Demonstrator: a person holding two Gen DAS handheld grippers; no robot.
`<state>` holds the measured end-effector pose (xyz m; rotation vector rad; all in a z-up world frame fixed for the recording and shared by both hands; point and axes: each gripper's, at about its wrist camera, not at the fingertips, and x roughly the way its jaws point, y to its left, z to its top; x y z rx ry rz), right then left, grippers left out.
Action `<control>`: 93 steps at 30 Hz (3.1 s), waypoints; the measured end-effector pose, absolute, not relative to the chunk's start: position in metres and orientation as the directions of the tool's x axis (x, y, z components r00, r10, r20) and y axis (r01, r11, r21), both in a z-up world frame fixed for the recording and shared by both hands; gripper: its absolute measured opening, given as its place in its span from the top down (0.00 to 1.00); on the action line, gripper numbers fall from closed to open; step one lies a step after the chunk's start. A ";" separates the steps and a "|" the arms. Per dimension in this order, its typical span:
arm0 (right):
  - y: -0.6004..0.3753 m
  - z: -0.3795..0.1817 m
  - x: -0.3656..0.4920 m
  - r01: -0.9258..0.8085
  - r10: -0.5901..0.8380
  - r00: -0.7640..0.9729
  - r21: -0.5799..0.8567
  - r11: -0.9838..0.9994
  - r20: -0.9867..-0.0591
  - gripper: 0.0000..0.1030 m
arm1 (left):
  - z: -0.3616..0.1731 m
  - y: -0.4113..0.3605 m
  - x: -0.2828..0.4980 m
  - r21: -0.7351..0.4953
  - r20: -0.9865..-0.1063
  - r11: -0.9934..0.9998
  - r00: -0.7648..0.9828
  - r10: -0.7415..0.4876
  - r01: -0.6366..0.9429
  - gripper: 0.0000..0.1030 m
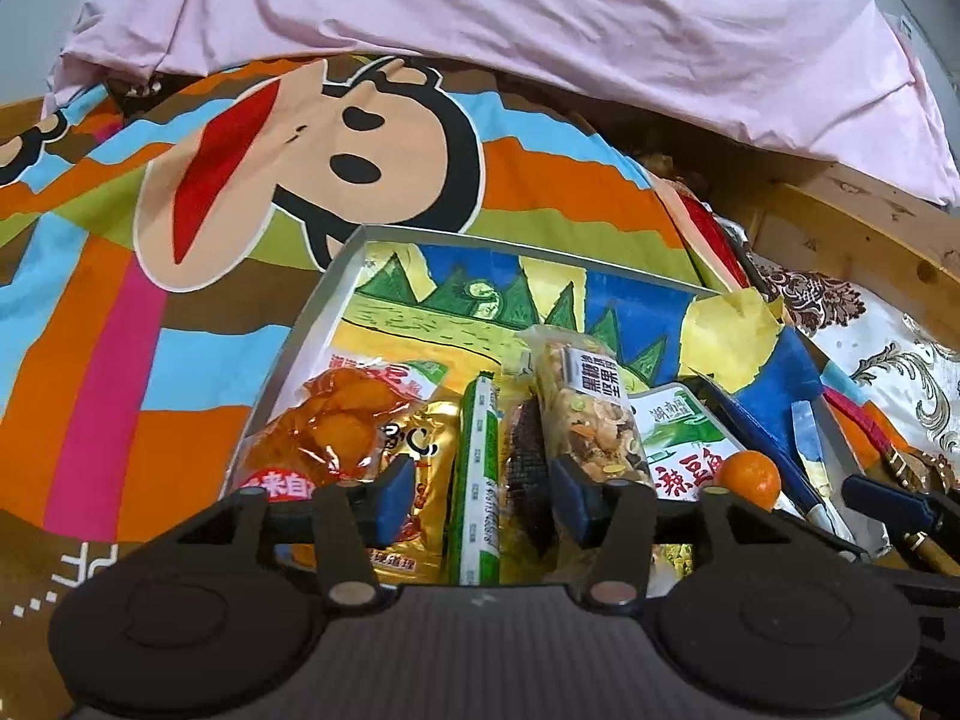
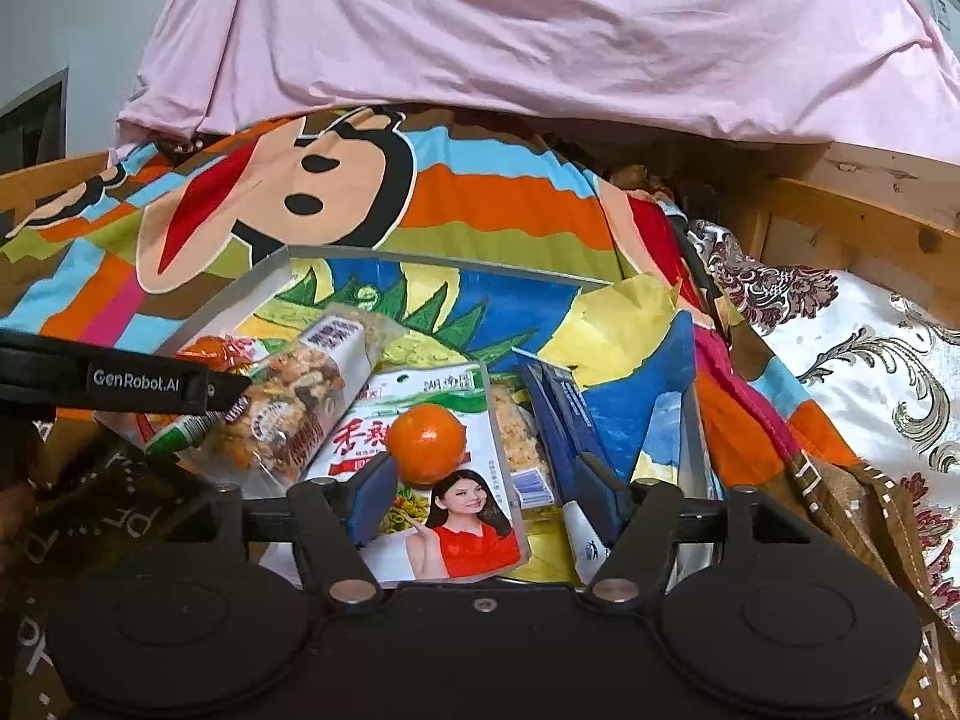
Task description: Organize snacks
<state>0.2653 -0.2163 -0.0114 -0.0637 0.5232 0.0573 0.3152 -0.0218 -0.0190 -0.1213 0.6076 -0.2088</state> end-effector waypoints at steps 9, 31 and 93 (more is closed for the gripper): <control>-0.219 0.011 0.242 -0.069 0.057 0.892 -0.010 0.998 -0.449 0.14 | -0.004 -0.013 0.285 -0.185 -0.490 0.968 0.838 -0.241 0.171 0.13; -0.242 0.040 0.142 -0.056 0.074 0.907 0.055 0.997 -0.415 0.01 | 0.008 0.011 0.172 -0.101 -0.527 0.986 0.833 -0.168 0.136 0.00; -0.234 0.026 0.080 -0.163 0.198 0.858 0.116 0.980 -0.474 0.01 | 0.019 0.006 0.104 0.018 -0.556 0.998 0.830 -0.040 0.061 0.00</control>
